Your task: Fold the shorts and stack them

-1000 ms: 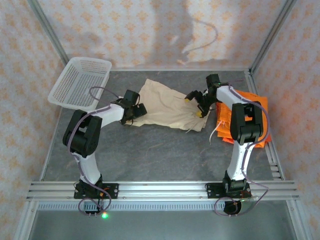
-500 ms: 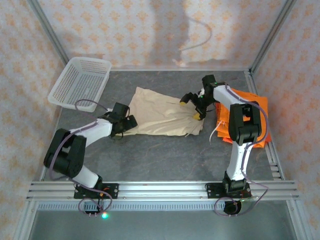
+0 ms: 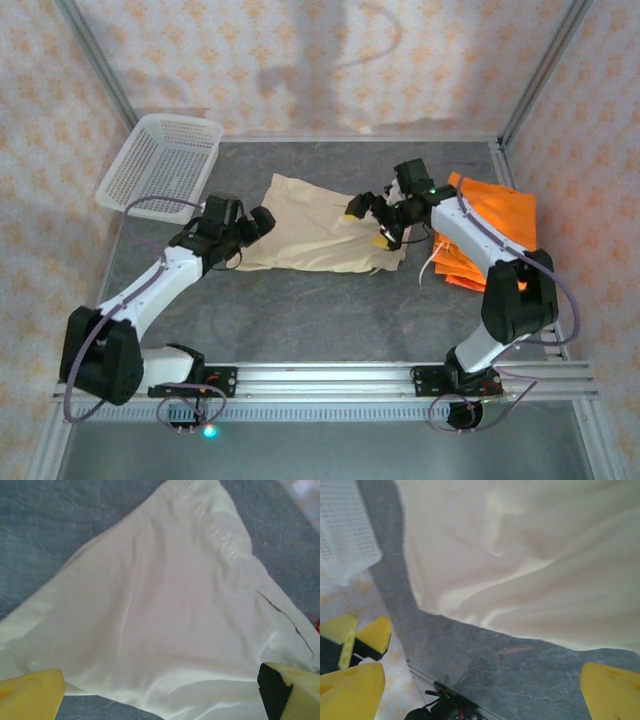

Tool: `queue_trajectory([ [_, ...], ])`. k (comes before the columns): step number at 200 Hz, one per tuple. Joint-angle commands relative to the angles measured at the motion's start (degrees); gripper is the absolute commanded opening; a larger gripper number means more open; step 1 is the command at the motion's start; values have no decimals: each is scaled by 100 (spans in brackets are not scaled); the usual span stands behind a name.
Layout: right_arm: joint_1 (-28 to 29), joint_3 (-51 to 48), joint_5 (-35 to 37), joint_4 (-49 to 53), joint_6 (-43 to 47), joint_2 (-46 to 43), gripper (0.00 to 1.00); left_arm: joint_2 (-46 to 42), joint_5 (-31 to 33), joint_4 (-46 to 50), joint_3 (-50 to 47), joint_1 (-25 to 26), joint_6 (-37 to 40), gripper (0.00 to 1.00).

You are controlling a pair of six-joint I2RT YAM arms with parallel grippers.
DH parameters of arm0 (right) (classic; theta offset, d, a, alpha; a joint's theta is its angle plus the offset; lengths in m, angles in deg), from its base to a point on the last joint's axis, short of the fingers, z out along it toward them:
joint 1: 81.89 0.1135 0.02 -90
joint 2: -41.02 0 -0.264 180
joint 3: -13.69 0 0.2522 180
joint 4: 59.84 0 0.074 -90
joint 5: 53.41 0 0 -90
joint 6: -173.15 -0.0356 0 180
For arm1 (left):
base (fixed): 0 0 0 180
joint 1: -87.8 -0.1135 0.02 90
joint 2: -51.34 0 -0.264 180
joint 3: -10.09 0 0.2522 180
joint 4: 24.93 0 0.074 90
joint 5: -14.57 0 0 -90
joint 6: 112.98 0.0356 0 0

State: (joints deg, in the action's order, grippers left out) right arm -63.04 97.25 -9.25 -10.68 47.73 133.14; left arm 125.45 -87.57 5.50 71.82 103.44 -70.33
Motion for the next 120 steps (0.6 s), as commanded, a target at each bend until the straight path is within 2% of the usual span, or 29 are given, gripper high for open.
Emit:
queue_trajectory([
  [1, -11, -201, 205, -354, -189, 293, 99, 510, -361, -629, 12, 1, -324, 100],
  [29, -29, -323, 250, -393, -94, 754, 99, 1216, -410, -1284, -56, 1, -374, 100],
  [68, -77, -571, 388, -325, 106, 1145, 99, 1852, -88, -1383, -231, -17, -144, 100],
  [95, -119, -745, 388, -260, 246, 1168, 99, 1886, 5, -1389, -605, -43, -145, 100],
  [120, -119, -883, 318, -148, 380, 1118, 99, 1600, 179, -1007, -996, -50, -157, 100],
])
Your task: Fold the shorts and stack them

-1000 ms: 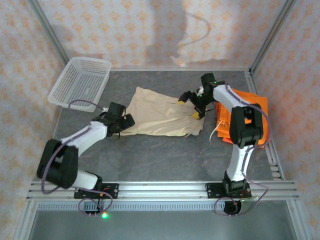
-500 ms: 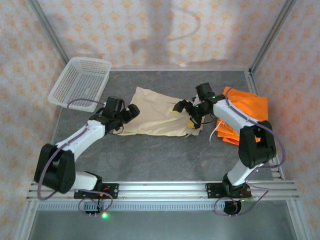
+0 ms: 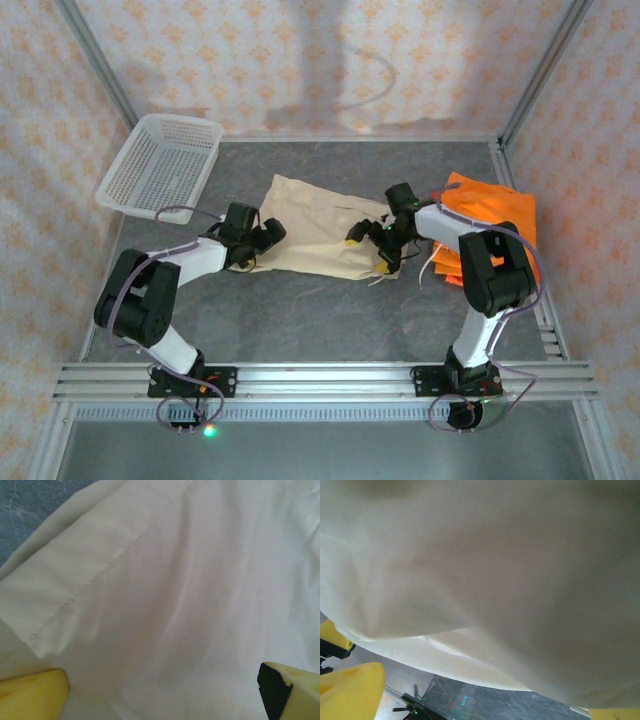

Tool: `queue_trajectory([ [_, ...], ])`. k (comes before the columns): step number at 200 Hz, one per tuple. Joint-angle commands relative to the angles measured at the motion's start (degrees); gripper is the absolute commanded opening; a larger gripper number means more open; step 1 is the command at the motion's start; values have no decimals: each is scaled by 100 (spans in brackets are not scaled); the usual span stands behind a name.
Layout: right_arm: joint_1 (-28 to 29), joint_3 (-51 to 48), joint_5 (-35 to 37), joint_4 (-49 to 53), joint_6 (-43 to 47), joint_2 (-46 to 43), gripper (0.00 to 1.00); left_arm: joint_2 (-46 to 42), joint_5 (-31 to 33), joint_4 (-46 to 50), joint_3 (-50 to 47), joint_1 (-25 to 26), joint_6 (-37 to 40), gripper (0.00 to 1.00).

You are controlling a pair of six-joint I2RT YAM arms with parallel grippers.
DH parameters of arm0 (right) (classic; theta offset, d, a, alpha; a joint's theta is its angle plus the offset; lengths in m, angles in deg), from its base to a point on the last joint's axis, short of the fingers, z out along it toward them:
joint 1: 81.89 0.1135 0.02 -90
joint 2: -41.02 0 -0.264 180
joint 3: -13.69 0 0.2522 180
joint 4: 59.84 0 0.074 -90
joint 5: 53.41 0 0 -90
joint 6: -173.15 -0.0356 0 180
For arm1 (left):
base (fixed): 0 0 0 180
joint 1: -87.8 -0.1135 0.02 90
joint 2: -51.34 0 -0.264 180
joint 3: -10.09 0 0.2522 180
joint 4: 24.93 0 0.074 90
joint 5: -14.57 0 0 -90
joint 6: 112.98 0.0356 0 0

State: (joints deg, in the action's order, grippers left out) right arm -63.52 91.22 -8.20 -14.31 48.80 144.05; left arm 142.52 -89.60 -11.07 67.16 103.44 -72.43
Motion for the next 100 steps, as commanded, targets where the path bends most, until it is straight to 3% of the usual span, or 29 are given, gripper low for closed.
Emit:
queue_trajectory([
  [1, -75, -287, 211, 220, 276, 26, 99, -121, 386, 667, -545, -55, 56, 100],
  [52, 109, -659, -65, 414, 460, -372, 99, -1303, 630, 1193, -1805, -41, -357, 100],
  [100, 156, -491, -222, 938, 689, -1443, 99, -3919, 887, 2492, -1913, -42, -447, 100],
])
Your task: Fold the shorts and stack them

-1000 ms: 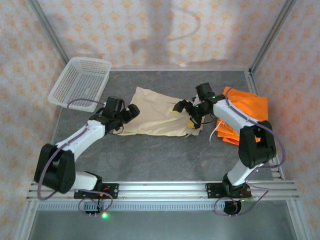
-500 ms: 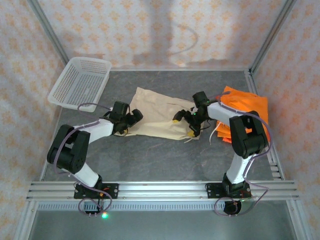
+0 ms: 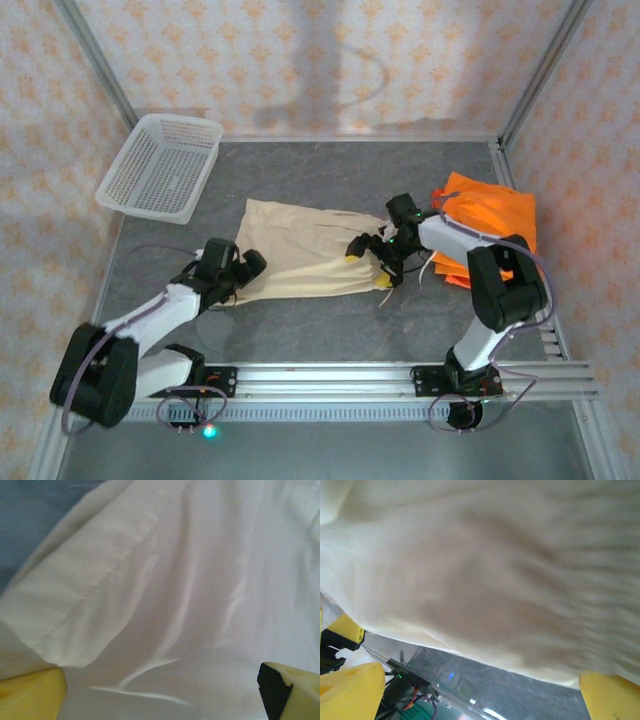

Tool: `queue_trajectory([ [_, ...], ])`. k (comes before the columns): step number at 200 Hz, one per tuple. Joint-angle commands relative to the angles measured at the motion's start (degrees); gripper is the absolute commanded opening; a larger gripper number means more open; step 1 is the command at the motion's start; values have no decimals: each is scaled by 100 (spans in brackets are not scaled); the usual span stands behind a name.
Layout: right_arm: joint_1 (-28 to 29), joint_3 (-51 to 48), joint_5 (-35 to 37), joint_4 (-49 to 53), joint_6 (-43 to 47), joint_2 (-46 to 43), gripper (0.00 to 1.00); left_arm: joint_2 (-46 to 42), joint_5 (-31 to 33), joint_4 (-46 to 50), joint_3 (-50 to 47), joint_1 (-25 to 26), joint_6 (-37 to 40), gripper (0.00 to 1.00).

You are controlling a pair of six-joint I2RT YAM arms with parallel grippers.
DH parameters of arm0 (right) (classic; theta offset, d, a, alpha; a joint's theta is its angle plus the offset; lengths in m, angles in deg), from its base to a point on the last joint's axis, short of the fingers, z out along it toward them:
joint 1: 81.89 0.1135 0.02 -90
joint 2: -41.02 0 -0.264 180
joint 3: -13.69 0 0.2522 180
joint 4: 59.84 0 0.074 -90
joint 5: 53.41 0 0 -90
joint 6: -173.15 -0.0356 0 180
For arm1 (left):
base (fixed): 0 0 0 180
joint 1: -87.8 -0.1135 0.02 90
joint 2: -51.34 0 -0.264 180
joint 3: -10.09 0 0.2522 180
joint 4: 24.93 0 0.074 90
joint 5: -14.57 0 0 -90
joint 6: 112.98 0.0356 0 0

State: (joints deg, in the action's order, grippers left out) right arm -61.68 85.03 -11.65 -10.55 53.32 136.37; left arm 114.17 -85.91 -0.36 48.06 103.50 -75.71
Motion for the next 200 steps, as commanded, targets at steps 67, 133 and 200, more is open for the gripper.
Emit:
queue_trajectory([
  [67, -85, 677, 1751, 459, 170, -1832, 99, -2099, -157, 1150, 998, -50, 218, 100],
  [133, -588, 742, 2262, 674, 1092, -1263, 99, -265, -1179, -69, 1097, -41, 487, 100],
  [200, -773, 781, 2383, 693, 1125, -858, 99, 1172, -1081, -1080, 260, -41, 397, 100],
])
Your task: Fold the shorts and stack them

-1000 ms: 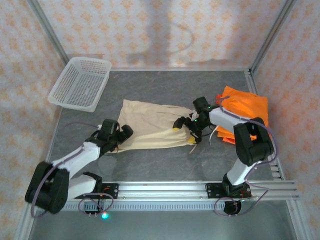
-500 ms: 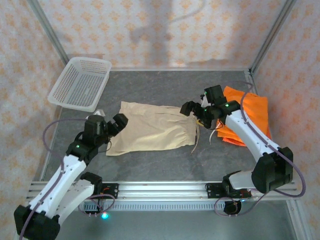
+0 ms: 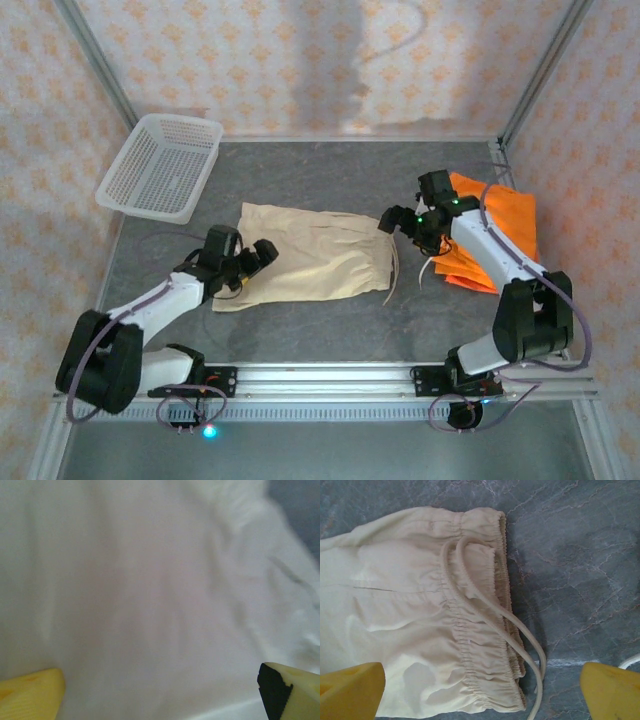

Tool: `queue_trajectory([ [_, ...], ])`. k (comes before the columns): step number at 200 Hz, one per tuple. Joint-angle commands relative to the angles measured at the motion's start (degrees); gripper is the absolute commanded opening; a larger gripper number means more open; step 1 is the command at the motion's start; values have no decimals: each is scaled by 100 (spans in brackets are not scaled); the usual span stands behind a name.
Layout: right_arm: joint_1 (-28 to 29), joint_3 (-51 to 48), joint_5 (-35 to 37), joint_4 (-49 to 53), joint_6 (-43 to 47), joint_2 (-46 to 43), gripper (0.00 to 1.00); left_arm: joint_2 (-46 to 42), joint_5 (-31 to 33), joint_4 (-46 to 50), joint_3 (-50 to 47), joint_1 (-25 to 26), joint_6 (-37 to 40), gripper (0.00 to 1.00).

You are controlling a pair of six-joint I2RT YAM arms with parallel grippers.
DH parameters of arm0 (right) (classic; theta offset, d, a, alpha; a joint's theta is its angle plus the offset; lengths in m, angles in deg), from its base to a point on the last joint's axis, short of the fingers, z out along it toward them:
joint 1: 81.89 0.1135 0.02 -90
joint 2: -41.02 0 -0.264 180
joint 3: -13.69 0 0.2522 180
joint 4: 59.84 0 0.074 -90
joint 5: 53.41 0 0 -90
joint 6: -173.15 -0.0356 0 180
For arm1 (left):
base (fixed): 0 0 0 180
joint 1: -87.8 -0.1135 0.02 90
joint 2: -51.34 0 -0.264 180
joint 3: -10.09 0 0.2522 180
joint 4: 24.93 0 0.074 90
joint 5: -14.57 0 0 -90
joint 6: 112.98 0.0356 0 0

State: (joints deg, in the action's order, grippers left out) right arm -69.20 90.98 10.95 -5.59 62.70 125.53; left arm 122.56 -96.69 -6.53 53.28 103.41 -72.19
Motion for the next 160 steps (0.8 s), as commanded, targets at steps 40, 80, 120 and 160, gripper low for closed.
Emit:
queue_trajectory([
  [40, 216, 338, 82, 353, 774, 668, 94, 506, 99, -535, -590, -26, -6, 100],
  [80, 515, 622, 334, 374, 976, 1392, 78, 344, 185, -434, -742, -32, 17, 100],
  [120, 589, 714, 522, 229, 902, 1865, 65, 147, 274, -294, -790, -28, 48, 100],
  [160, 598, 799, 358, 51, 816, 2284, 61, 101, 346, -244, -807, -32, 102, 100],
])
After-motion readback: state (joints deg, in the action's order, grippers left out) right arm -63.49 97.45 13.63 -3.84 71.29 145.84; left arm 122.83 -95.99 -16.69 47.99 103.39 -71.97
